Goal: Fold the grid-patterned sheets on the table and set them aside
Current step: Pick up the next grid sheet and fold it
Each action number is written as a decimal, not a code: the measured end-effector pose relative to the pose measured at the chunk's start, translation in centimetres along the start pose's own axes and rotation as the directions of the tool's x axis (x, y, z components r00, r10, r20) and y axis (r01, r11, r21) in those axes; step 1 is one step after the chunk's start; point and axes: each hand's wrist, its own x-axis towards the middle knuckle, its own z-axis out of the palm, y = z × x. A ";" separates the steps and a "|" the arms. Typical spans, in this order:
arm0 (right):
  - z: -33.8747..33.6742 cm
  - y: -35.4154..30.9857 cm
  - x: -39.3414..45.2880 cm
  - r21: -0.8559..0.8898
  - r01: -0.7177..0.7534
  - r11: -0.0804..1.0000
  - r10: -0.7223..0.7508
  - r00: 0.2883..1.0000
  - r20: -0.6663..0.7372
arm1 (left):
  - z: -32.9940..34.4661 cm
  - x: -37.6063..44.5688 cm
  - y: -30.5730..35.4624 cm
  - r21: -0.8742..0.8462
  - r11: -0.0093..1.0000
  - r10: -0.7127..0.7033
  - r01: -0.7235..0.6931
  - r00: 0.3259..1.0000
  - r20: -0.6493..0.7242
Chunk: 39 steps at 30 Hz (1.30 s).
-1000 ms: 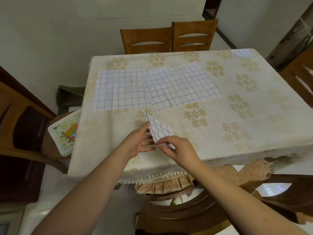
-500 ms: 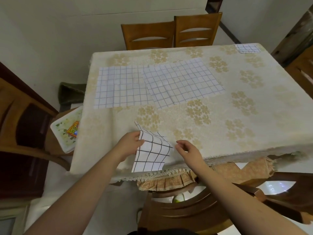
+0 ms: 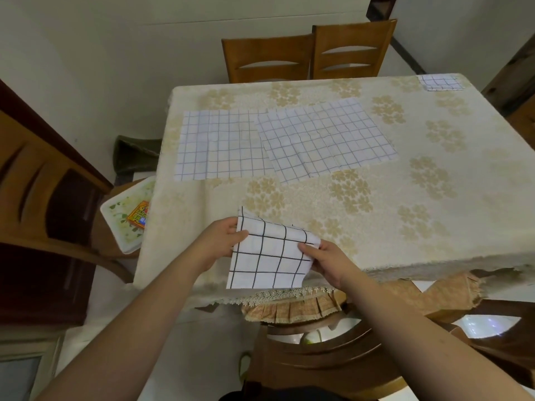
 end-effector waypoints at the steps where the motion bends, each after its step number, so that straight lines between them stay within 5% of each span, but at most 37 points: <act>1: 0.0 -0.3 -0.1 -0.026 0.011 1.000 -0.011 1.000 0.005 | -0.1 -0.1 -0.2 -0.024 1.000 -0.012 0.012 1.000 -0.007; 6: -0.2 -2.0 -1.0 -0.152 0.054 0.987 -0.048 0.998 0.043 | -0.6 -0.5 -1.1 -0.070 0.998 -0.008 0.009 1.000 0.014; 17: -1.1 -3.8 -2.2 -0.120 0.129 0.984 -0.119 0.989 0.085 | -0.6 -0.3 -1.5 -0.226 0.973 0.064 -0.043 0.994 0.088; 26: -1.2 -4.3 -2.5 -0.422 0.265 0.867 -0.257 0.963 0.076 | -0.1 0.0 -1.4 -0.144 0.985 0.093 -0.091 0.996 0.003; 30: -1.0 -4.4 -2.3 -0.319 0.251 0.914 -0.261 0.965 0.011 | 0.2 -0.1 -0.9 -0.173 0.982 0.080 -0.076 0.997 0.015; 36: -1.4 -3.9 -1.9 0.142 0.062 0.988 -0.063 0.998 0.004 | 0.3 -0.3 -0.3 -0.448 0.894 0.026 0.002 0.998 0.057; 39: -1.1 -3.4 -2.0 0.177 -0.017 0.984 0.012 1.000 0.028 | 0.5 -0.4 -0.5 -0.397 0.916 0.076 -0.058 0.997 0.029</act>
